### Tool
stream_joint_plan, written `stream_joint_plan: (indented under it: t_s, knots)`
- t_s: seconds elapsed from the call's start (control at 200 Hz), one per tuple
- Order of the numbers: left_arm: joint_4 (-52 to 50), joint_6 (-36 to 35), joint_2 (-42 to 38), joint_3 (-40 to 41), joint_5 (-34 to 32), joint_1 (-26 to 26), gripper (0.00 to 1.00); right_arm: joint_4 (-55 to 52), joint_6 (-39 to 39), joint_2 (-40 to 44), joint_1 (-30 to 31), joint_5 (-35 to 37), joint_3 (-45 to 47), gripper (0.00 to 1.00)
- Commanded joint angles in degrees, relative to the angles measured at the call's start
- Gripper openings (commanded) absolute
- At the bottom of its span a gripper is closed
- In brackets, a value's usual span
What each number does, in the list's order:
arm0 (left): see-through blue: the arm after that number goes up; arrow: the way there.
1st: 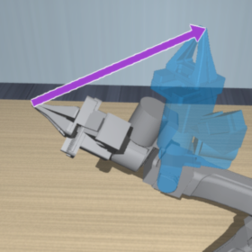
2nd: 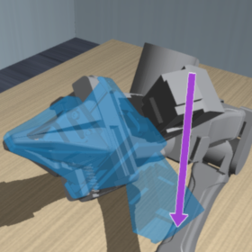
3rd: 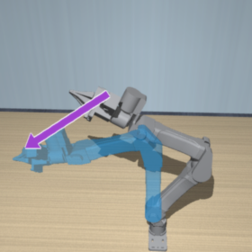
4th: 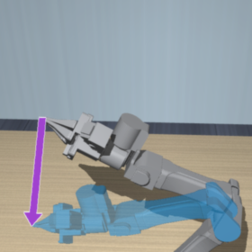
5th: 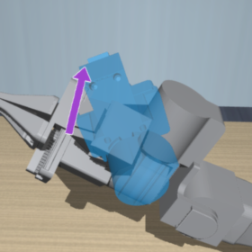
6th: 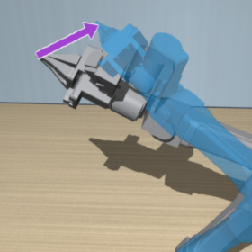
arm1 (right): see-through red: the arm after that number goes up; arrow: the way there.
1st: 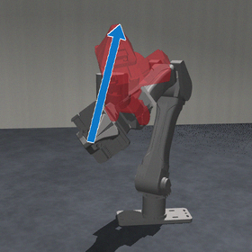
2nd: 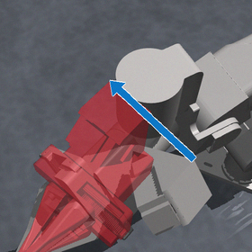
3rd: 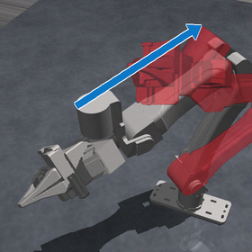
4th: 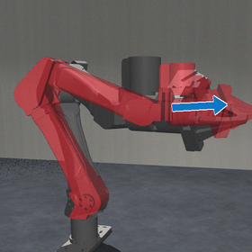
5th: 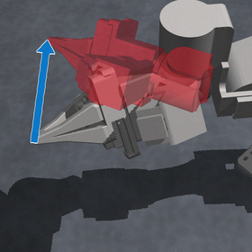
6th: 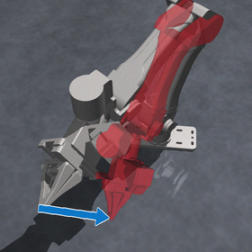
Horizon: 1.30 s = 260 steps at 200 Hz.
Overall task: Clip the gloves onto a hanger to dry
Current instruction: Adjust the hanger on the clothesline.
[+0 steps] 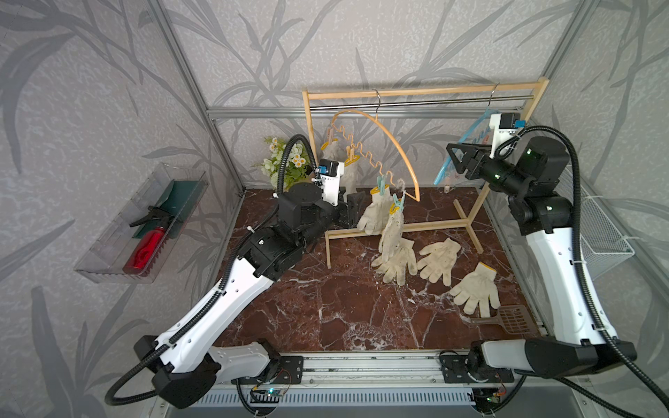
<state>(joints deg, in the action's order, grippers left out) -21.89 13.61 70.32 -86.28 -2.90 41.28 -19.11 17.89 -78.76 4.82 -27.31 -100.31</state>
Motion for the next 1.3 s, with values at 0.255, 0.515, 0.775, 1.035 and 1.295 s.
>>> stream_joint_plan:
  t_s: [0.255, 0.515, 0.775, 1.035, 1.295]
  knots:
    - [2.15, -0.92, 2.42, -5.27, 4.25, 0.30, 0.56, 2.73, -0.72, -3.86, 5.03, 0.38, -4.37, 0.56]
    - [3.98, -0.41, 8.31, -13.06, 11.36, 0.83, 0.54, -0.52, -3.24, -3.04, 5.73, 7.07, -4.86, 0.66]
    - [4.67, -2.41, 15.29, -20.69, 14.02, 3.36, 0.52, -5.84, -2.38, -0.90, 1.71, 16.83, -4.24, 0.69]
    - [2.67, -7.11, 24.53, -31.99, 15.78, 7.17, 0.46, -1.94, -0.04, -1.01, -0.07, 8.90, -3.12, 0.58]
    - [-2.54, -9.33, 35.05, -43.93, 14.51, 9.49, 0.44, -0.54, 0.63, -1.51, -0.07, 5.90, -3.04, 0.48]
